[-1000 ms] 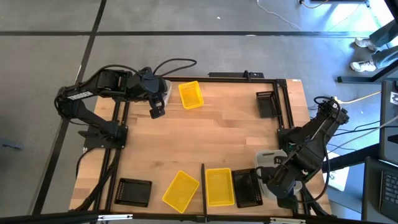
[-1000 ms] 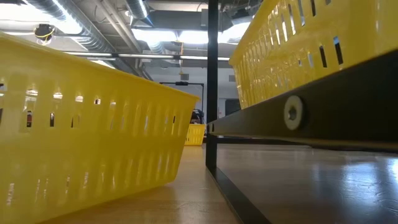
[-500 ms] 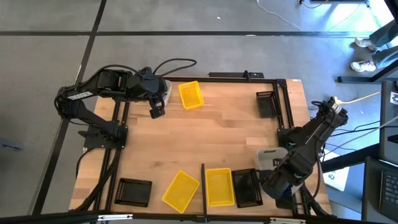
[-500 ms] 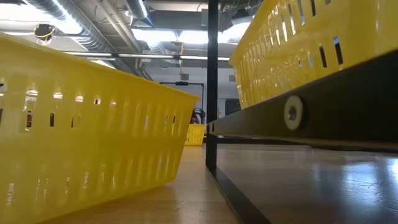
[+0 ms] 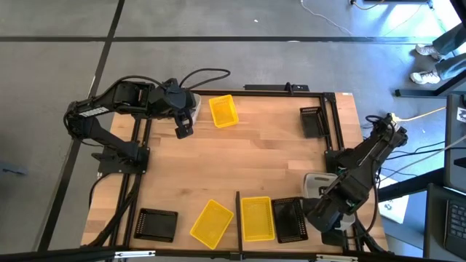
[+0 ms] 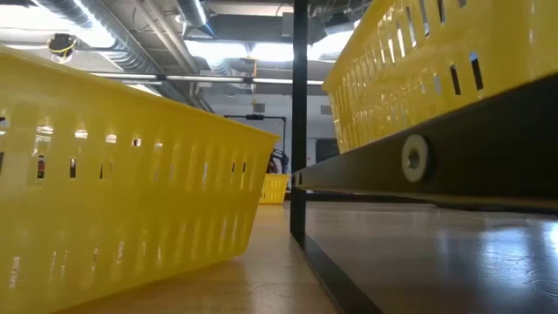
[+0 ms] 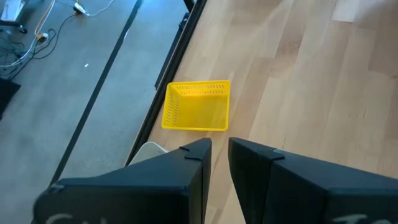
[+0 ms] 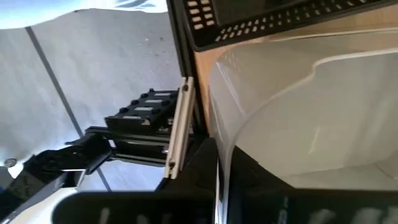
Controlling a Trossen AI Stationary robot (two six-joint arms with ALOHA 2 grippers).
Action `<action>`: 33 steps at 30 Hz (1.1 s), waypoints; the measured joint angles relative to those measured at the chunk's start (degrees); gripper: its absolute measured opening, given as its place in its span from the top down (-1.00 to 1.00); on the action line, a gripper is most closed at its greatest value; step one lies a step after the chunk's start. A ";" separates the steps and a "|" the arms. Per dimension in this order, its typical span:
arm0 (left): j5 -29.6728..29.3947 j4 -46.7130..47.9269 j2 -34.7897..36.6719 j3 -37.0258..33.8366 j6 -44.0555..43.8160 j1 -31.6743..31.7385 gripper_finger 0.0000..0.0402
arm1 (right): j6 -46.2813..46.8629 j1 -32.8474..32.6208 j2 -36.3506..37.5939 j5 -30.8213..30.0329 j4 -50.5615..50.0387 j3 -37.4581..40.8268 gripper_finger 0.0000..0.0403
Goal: Stack baskets on shelf by color
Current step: Stack the right gray bin on top of the gray bin on the shelf
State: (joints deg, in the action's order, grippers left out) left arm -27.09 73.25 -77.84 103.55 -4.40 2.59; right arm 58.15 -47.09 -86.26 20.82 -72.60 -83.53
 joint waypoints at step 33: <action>0.02 -0.02 0.01 0.02 -0.11 0.00 0.76 | -2.95 0.00 -2.54 -2.61 4.13 2.50 1.00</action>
State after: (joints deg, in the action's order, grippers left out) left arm -27.07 73.23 -77.83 103.57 -4.52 2.59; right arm 55.20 -47.09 -88.79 18.21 -68.47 -81.03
